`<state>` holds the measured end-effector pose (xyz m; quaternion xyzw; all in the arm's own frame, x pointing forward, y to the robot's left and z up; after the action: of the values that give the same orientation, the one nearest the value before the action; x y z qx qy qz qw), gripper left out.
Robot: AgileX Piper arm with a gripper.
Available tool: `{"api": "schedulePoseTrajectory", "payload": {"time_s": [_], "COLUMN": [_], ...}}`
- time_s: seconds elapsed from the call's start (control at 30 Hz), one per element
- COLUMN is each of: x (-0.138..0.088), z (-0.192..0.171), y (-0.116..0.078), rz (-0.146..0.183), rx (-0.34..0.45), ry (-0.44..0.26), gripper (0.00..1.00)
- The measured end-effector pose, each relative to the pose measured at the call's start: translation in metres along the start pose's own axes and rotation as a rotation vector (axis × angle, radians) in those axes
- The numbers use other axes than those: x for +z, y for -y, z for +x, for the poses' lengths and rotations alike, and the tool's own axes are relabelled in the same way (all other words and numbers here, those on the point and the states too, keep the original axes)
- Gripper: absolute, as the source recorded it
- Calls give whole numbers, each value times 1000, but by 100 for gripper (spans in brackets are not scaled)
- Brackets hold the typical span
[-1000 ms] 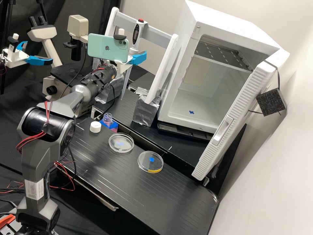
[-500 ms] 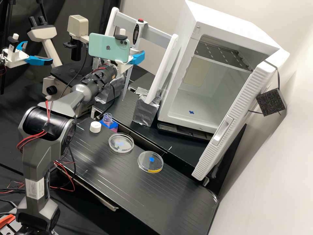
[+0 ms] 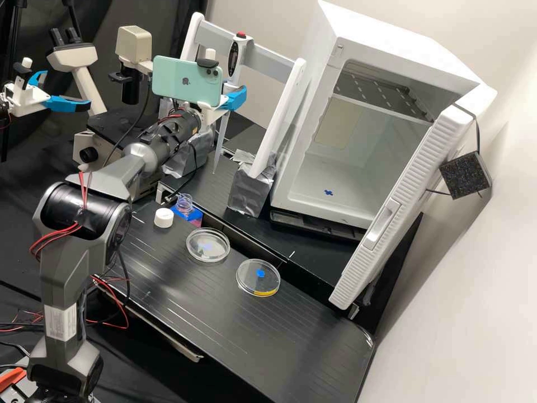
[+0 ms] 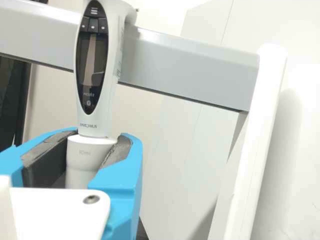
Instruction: Use the pipette
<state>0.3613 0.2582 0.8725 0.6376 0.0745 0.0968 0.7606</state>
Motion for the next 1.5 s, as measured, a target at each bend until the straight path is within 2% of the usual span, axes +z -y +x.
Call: {"api": "schedulePoseTrajectory", "payload": {"time_s": [0.13,0.6,0.73,0.93,1.0,1.2,1.5], "x": [-2,-8,-8,-12,-13,-12,2], "z": [1,3,3,-3,-5,-15,-48], "y": [-1,-5,-5,-14,-19,-29,-22], "rz": [17,30,47,96,97,127,120], "rx": [-1,-1,-2,13,23,44,20], "ry": [2,-12,-12,-26,-33,-46,-66], "gripper": [0,0,0,0,0,0,0]}}
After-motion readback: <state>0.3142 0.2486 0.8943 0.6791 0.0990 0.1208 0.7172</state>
